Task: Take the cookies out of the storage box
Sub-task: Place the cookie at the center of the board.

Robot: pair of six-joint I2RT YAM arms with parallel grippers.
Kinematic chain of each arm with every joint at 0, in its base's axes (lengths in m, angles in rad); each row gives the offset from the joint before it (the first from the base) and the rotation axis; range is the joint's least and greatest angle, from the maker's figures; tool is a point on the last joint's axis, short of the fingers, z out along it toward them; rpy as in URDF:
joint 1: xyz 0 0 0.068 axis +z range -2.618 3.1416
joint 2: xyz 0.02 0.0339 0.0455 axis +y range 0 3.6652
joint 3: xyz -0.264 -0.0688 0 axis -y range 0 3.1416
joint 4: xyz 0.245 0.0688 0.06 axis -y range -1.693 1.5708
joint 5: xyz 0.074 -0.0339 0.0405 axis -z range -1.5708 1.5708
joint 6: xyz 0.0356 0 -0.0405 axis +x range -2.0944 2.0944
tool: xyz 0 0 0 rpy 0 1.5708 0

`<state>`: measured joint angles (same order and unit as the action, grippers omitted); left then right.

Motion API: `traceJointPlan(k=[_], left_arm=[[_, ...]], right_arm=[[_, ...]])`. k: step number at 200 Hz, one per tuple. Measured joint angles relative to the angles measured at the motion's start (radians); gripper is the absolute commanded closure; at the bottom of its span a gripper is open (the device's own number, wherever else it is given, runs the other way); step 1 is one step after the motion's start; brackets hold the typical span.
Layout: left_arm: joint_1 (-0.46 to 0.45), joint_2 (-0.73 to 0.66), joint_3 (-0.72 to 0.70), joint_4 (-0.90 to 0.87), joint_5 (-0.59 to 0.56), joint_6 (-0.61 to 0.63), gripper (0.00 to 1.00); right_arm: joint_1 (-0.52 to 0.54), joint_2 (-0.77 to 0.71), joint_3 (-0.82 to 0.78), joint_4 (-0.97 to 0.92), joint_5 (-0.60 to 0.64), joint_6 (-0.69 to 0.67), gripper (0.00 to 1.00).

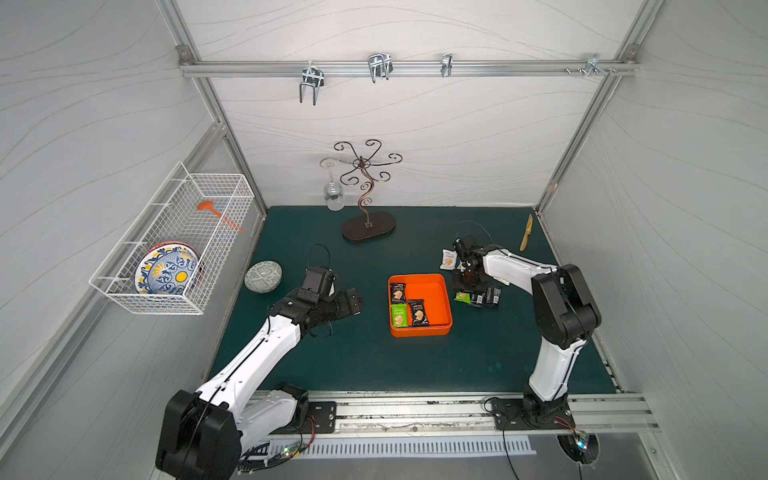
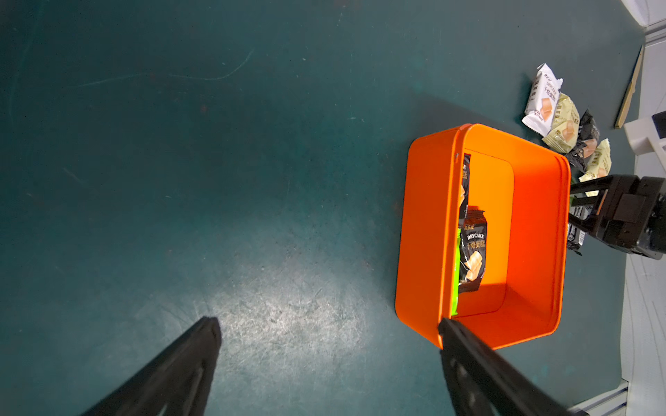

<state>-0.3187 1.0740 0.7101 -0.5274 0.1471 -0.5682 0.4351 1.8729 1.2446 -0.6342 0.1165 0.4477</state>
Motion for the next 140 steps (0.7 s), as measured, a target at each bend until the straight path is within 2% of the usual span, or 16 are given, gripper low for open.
traceJointPlan(k=[28,66,107,140], left_arm=[[0.0,0.008,0.013,-0.024,0.0,0.011,0.04],[-0.002,0.047,0.064,-0.052,0.0,0.016,0.06],[-0.035,0.114,0.147,-0.06,-0.001,0.016,0.11],[-0.115,0.202,0.248,-0.08,-0.024,0.018,0.17]], right_arm=[[0.003,0.0,0.0,0.0,0.002,0.0,0.36],[0.005,-0.028,0.0,-0.007,0.011,0.0,0.36],[0.026,-0.183,-0.003,-0.034,0.031,0.0,0.35],[0.047,-0.308,-0.036,-0.044,0.025,0.0,0.35]])
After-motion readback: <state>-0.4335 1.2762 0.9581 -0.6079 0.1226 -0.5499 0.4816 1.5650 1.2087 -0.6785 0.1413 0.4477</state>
